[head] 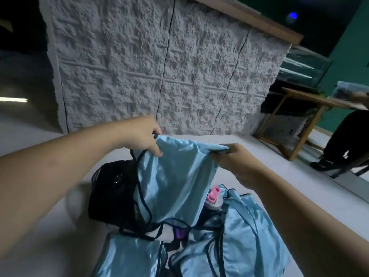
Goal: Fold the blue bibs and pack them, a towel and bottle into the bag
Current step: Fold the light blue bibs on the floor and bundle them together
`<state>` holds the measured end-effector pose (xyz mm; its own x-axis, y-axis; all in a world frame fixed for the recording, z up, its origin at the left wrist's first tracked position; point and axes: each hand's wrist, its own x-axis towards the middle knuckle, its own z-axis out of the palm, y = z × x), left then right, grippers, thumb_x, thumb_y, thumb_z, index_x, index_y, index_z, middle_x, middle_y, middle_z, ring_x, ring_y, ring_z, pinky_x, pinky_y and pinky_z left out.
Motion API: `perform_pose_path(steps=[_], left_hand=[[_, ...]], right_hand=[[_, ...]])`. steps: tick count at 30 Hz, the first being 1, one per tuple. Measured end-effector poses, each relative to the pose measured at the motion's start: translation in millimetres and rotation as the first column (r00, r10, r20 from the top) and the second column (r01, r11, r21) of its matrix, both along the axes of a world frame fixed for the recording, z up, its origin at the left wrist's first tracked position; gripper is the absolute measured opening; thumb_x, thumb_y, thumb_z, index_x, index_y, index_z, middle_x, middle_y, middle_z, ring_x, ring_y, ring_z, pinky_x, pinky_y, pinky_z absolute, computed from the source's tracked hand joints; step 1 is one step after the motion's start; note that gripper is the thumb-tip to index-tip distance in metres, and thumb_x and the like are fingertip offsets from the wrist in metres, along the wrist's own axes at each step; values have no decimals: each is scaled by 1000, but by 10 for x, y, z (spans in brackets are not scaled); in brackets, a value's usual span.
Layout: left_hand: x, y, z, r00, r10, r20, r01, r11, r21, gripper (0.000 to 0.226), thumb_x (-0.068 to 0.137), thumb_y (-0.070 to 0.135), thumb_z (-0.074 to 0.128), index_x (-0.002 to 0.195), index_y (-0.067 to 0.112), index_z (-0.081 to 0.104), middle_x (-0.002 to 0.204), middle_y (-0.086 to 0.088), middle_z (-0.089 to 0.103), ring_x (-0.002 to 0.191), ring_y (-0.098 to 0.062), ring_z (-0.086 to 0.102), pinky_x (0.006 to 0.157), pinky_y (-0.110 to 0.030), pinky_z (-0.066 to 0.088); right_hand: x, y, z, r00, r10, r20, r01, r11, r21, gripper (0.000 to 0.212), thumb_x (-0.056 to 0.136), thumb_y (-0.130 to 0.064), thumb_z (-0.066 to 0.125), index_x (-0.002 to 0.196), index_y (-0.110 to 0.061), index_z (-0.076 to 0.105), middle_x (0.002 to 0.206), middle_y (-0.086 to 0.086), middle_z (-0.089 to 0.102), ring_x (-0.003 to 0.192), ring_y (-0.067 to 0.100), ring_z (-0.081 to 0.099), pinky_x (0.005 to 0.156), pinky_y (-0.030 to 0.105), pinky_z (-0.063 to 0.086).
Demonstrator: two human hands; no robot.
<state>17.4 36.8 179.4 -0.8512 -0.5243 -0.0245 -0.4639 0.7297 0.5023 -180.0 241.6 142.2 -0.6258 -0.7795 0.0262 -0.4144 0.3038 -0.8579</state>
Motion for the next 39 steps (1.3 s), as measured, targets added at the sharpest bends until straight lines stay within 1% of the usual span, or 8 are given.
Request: perform_pose_path(steps=[3,7,12,16,23,28,34,39], left_hand=[[146,-4,-91,999,-30,11,29,995,99,15,77,23,89,86,27,77,90,2,78,84,-19,75,80,-41,62],[324,-30,-268,994,-101,45,78,932,355,18,86,4,78,95,19,75,93,-6,80,86,-24,77,59,-27,56],[515,-145,-656,973,-154,174,-2,744,668,28,90,0,70,117,8,71,116,-22,74,110,-41,71,99,-53,53],[587,-159,-1276,924,-182,337,-113,710,695,27,93,-1,68,120,5,71,116,-22,74,112,-39,70,101,-56,53],[648,-42,-2942,914,0,406,-107,965,239,10,81,13,78,82,19,71,90,-9,73,86,-28,71,74,-39,58],[627,-112,-3368,954,138,264,-174,978,116,16,84,9,65,81,24,69,82,4,69,81,-21,67,76,-43,60],[594,-243,-3485,940,206,271,-198,978,-58,21,85,26,73,105,25,67,94,3,68,87,-23,65,69,-33,53],[589,-179,-3569,942,210,263,-78,896,-436,38,79,29,77,111,25,56,105,-1,55,104,-27,54,85,-44,46]], right_hand=[[85,87,-129,987,52,152,-48,998,-33,19,91,-11,72,94,8,71,84,15,70,82,27,65,84,48,56],[193,140,-298,960,119,253,-130,991,26,16,101,-5,60,89,5,63,65,9,62,63,25,62,68,44,56],[370,155,-574,889,115,444,-162,984,69,28,102,0,54,74,-5,53,56,4,60,47,14,59,47,29,47],[454,65,-1168,864,68,498,-206,952,228,12,101,-2,58,98,5,67,86,18,76,74,28,75,60,35,60],[882,-71,-2680,936,-101,338,-69,888,455,15,92,-7,62,96,-8,76,94,23,77,87,39,76,72,51,65],[813,-293,-3244,964,-169,204,77,916,393,14,82,-15,61,80,-15,75,71,7,74,78,32,74,71,44,62],[682,-516,-3313,979,-186,86,126,877,464,15,89,-17,65,96,-11,76,86,7,75,86,27,71,73,33,55],[667,-452,-3354,978,-203,-46,197,831,521,34,86,-13,64,120,-10,60,113,11,68,104,33,65,80,33,50]])
